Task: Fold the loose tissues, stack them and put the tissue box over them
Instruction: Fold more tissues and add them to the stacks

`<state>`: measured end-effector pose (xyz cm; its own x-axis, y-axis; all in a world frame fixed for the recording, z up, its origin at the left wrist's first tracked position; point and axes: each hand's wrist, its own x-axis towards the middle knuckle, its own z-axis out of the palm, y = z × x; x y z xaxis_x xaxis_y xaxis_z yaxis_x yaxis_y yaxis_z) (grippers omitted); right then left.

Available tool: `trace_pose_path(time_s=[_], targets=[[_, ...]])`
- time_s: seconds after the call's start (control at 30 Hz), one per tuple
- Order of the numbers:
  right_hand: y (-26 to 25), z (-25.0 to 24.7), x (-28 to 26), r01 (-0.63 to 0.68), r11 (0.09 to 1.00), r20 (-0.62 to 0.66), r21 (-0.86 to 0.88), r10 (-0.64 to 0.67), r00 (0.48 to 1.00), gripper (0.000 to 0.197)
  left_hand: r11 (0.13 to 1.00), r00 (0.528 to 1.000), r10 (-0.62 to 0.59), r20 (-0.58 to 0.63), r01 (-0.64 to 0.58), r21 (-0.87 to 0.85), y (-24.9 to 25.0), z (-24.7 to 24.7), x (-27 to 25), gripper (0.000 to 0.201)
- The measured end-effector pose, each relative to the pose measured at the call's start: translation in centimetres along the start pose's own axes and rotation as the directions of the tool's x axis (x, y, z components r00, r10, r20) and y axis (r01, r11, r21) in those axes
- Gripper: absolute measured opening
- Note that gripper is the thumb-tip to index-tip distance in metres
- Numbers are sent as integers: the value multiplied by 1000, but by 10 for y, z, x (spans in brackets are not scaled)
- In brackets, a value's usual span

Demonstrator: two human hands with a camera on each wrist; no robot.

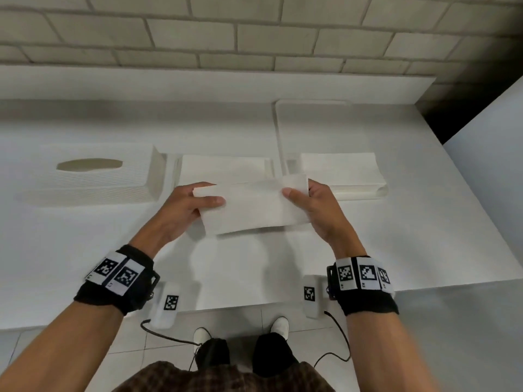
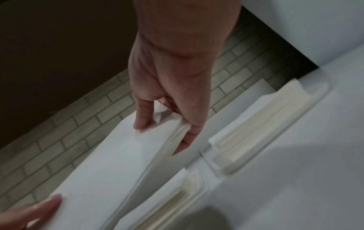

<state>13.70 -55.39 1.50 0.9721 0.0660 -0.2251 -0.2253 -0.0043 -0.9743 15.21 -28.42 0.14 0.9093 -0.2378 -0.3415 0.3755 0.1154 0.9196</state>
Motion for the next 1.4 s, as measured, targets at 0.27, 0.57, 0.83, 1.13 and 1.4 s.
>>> trace_pose_path(time_s=[0.27,0.57,0.83,1.13,1.4], targets=[[40,15,-4,-78,993,-54,-86,74,996,24,985,973,132,-191,-107,136,-31,8,-11,20],[66,27,-10,-66,994,-32,-82,63,997,22,981,955,121,-272,-74,179,-57,-9,-14,32],[67,25,-8,-67,989,-23,-131,65,998,19,973,954,162,-253,-113,200,-61,-12,-15,27],[72,21,-11,-75,986,-11,-149,74,997,25,979,944,128,-305,-70,194,-66,-15,-14,27],[38,29,16,-34,973,-182,-230,-9,983,8,969,902,181,-392,-97,226,-28,-15,1,15]])
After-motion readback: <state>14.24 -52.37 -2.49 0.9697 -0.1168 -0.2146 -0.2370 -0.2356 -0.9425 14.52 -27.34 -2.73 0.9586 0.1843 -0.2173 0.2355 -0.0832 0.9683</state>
